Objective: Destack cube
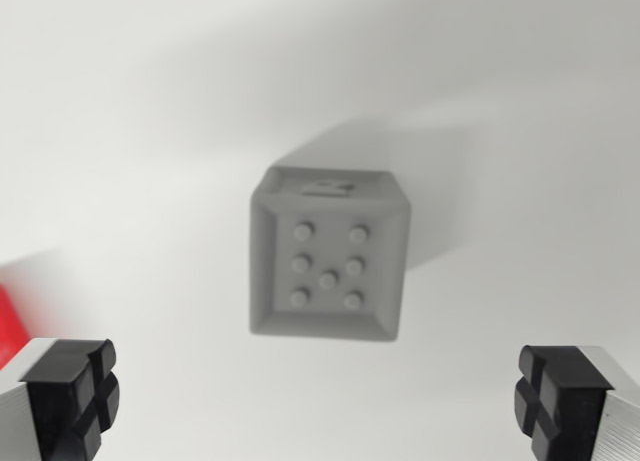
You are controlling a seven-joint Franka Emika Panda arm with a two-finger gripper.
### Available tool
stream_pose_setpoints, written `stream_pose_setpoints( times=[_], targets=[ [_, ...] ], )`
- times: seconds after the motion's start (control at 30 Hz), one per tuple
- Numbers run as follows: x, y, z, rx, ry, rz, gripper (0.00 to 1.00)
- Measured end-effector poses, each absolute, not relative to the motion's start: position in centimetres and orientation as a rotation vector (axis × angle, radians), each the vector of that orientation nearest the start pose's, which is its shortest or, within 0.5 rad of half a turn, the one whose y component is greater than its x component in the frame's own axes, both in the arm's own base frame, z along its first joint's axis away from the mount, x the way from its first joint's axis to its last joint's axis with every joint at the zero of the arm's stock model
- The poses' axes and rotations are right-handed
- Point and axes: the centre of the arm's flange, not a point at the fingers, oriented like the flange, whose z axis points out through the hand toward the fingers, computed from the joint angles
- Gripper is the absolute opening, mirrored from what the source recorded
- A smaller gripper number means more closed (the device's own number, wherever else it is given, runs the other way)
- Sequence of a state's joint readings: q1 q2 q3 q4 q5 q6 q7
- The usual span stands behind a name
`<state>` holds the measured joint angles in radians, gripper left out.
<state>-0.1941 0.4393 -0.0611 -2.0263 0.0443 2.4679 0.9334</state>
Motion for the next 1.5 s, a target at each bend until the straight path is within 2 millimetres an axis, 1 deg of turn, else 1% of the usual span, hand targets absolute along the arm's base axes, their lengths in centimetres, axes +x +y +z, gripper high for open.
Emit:
stream_pose_setpoints(
  times=[0.13,0.43,1.0,1.3,1.5],
  targets=[
    [58.2,-15.1,24.5,-2.576,1.794,-0.003,1.00],
    [58.2,-15.1,28.6,-2.576,1.793,-0.003,1.00],
    [58.2,-15.1,35.2,-2.575,1.791,-0.003,1.00],
    [58.2,-15.1,38.0,-2.575,1.791,-0.003,1.00],
    [58.3,-15.1,39.5,-2.575,1.790,-0.003,1.00]
  ],
)
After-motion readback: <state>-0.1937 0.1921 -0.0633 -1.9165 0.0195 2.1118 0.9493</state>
